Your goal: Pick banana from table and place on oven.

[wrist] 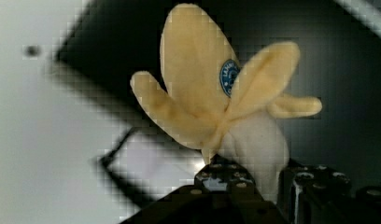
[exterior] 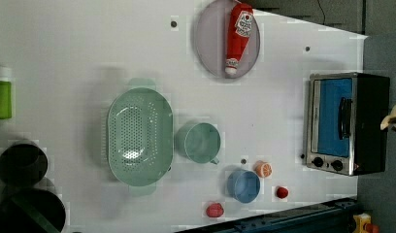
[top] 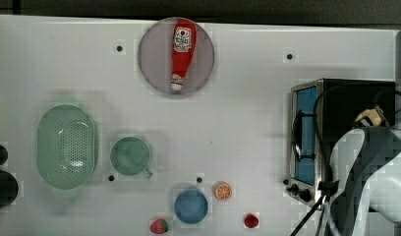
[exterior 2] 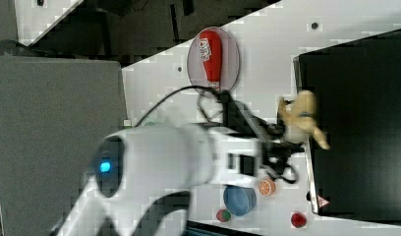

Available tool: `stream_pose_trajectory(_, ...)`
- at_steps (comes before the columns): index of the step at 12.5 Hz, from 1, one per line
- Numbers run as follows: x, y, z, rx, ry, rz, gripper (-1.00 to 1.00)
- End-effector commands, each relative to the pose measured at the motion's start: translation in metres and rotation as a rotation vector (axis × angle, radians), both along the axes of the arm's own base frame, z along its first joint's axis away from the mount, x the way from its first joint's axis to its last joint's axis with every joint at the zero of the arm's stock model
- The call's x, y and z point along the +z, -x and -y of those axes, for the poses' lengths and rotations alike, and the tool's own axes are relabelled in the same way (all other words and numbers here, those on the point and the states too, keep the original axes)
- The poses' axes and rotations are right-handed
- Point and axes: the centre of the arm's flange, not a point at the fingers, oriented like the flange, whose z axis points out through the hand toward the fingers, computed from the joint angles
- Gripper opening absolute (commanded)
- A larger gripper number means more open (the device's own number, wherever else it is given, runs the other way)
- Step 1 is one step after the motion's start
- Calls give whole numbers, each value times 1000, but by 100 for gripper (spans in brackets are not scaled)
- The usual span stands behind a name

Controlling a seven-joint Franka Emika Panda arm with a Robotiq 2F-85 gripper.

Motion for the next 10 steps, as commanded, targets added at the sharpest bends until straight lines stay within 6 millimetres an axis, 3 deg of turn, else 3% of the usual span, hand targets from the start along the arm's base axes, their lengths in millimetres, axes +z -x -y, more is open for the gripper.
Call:
stream_pose_trajectory(1, 16, -12, 18, 214, 44, 24, -57)
stream_pose_trajectory(3, 9, -9, 32, 284, 52, -7, -57)
stream_pose_trajectory(4, 7, -7, 34, 302, 48, -15, -47)
stream_pose_trajectory(10, 1, -13, 25, 320, 28, -31, 87)
